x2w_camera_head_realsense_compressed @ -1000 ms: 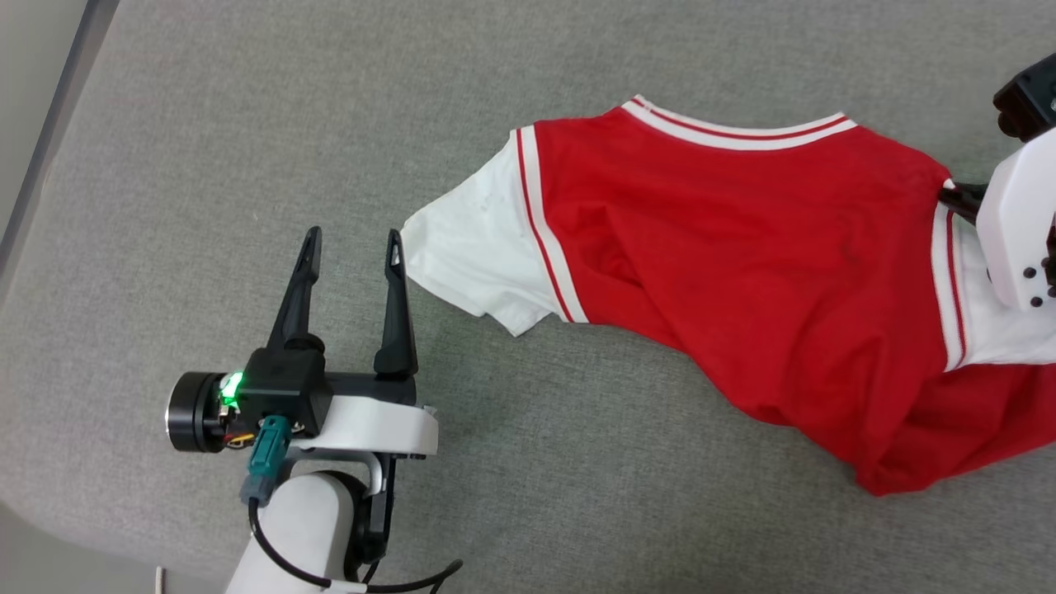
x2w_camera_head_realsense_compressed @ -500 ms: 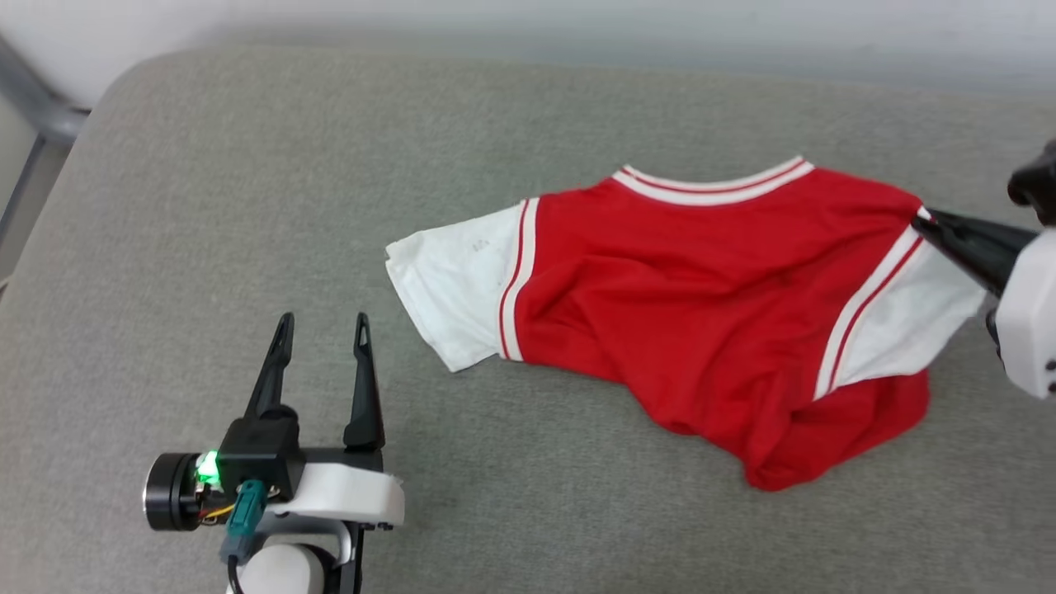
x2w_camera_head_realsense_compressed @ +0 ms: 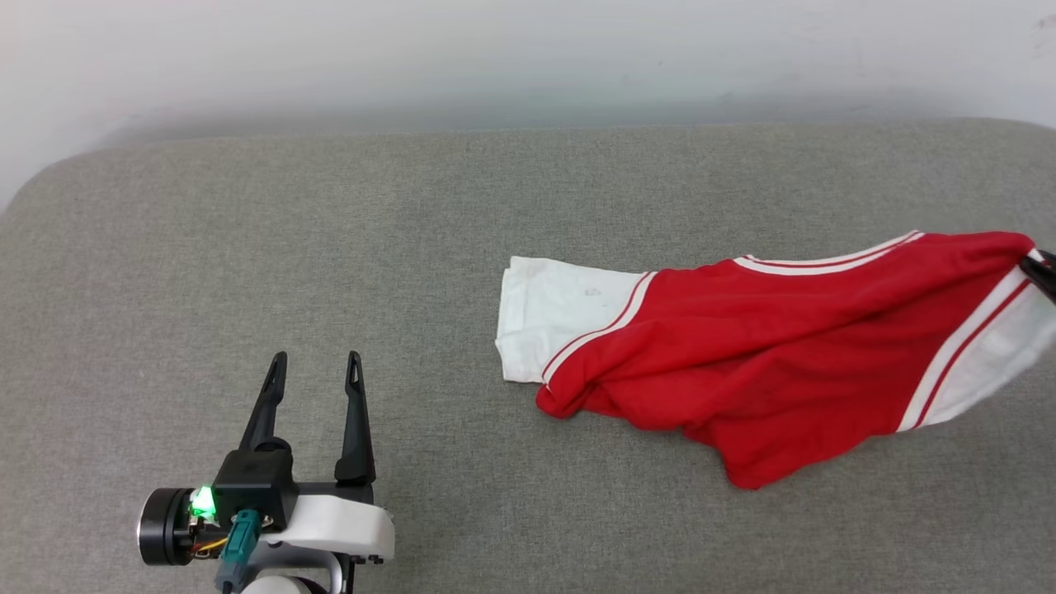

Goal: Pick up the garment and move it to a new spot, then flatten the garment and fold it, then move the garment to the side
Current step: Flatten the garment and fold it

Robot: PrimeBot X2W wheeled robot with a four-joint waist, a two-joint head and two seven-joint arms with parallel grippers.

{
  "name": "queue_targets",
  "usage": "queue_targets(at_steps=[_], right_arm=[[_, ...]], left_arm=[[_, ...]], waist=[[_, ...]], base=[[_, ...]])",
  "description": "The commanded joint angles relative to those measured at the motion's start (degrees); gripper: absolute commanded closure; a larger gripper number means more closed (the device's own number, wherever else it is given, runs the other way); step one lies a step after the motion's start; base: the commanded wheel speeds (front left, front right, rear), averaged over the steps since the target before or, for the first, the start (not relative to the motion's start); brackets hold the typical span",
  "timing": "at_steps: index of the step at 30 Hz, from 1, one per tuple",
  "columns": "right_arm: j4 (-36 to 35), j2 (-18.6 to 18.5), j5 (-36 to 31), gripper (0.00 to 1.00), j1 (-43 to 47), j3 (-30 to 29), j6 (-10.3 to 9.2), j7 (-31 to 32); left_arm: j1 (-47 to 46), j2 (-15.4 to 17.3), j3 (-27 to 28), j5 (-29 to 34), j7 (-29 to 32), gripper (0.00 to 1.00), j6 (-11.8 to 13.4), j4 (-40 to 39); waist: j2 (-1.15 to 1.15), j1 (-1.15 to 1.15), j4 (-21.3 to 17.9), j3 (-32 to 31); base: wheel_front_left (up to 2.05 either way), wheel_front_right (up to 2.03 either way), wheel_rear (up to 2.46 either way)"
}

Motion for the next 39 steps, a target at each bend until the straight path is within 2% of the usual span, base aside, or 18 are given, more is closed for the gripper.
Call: queue_targets(at_steps=[1, 9, 18, 26, 33, 39], right_arm=[[-0.35, 0.91, -0.22, 1.0, 1.14, -0.84, -0.08, 0.34], [0.02, 4.14, -1.8, 1.0, 9.35, -12.5, -0.08, 5.06], [3.09, 6.62, -2.03, 1.0, 9.68, -16.53, -0.08, 7.5], [11.36, 8.33, -2.46, 1.0, -2.08, -12.12, -0.08, 9.14], [24.49, 13.25, -4.59, 1.0, -16.98, -4.87, -0.07, 7.74], [34.93, 16.85, -5.16, 1.0, -23.2, 1.77, -0.08, 8.28]], left_arm=[[0.7, -0.15, 0.05, 0.27, -0.15, 0.0, -0.19, -0.05], [-0.68, -0.62, -0.38, 0.43, -0.15, 0.0, -0.92, 0.0], [-2.78, -0.9, -0.66, 1.01, -0.15, 0.0, -1.27, -0.64], [-6.68, -1.21, -1.83, 1.21, -0.15, 0.0, -1.69, -1.12], [-9.53, -1.42, -3.13, 1.15, -0.15, 0.0, -1.46, -1.23], [-9.97, -1.52, -3.44, 0.93, -0.15, 0.0, -0.89, -1.55]], waist=[[0.0, 0.01, -0.03, 0.05], [0.0, 0.01, 1.34, 1.82], [0.0, 0.01, 4.19, 6.68], [0.0, 0.01, 7.01, 12.49], [0.0, 0.01, 9.31, 15.56], [0.0, 0.01, 10.34, 16.62]], base=[[0.0, 0.0, 0.0], [0.0, 0.0, 0.0], [0.0, 0.0, 0.0], [0.0, 0.0, 0.0], [0.0, 0.0, 0.0], [0.0, 0.0, 0.0]])
